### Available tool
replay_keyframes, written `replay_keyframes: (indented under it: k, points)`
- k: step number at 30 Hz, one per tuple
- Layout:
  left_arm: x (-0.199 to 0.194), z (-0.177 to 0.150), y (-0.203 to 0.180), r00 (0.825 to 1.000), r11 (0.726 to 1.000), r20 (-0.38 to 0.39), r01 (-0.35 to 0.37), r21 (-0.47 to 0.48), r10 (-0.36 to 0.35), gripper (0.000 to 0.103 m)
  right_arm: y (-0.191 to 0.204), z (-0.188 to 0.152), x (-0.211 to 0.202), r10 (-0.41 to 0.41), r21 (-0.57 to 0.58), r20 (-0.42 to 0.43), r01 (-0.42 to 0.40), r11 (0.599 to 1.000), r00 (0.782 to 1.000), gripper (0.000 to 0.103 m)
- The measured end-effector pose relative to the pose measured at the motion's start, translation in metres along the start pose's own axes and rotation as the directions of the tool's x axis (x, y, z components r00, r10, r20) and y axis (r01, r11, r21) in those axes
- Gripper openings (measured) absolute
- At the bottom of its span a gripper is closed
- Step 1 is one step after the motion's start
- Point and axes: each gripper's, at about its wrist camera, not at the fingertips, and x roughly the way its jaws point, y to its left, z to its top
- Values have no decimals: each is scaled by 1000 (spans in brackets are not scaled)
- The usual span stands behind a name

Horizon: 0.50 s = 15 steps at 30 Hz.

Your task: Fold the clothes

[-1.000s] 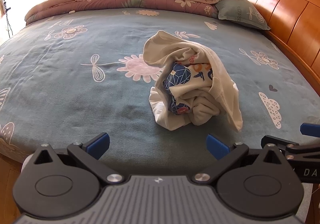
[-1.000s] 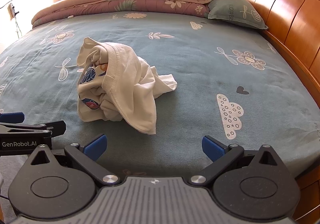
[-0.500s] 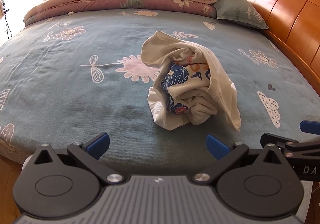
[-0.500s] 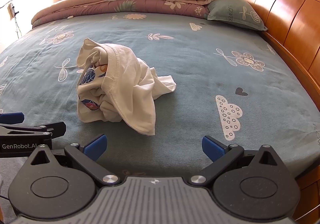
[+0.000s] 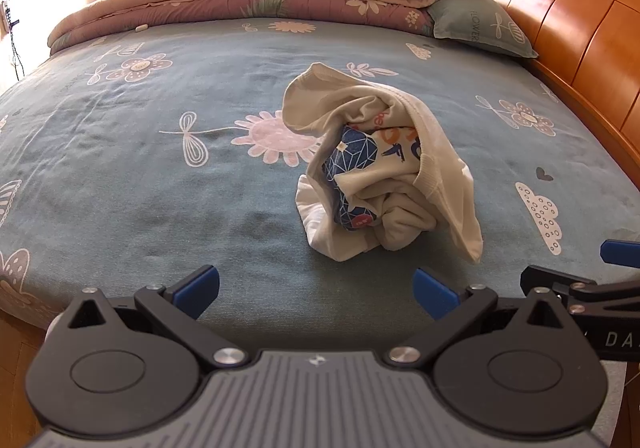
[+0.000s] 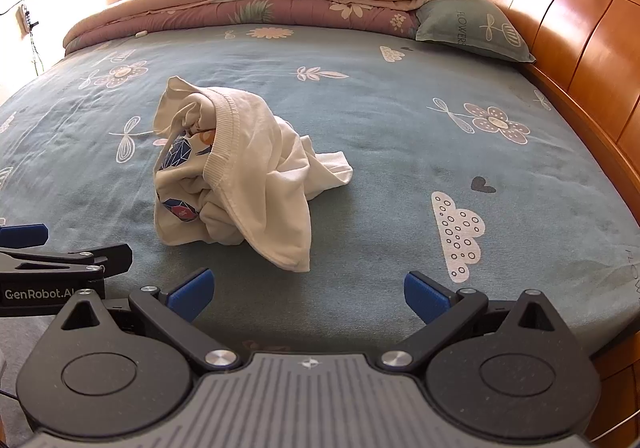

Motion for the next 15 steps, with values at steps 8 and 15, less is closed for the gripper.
replay_keyframes:
  k: [8, 15]
  points:
    - [2, 3, 3, 1000, 1000, 8, 2, -8, -2, 102, -1, 0, -1, 6, 1, 12, -6, 1000, 1000, 103]
    - [8, 10, 10, 1000, 1000, 10, 6, -21, -6, 102, -7, 4, 2, 12, -1, 38, -12, 1000, 999, 103]
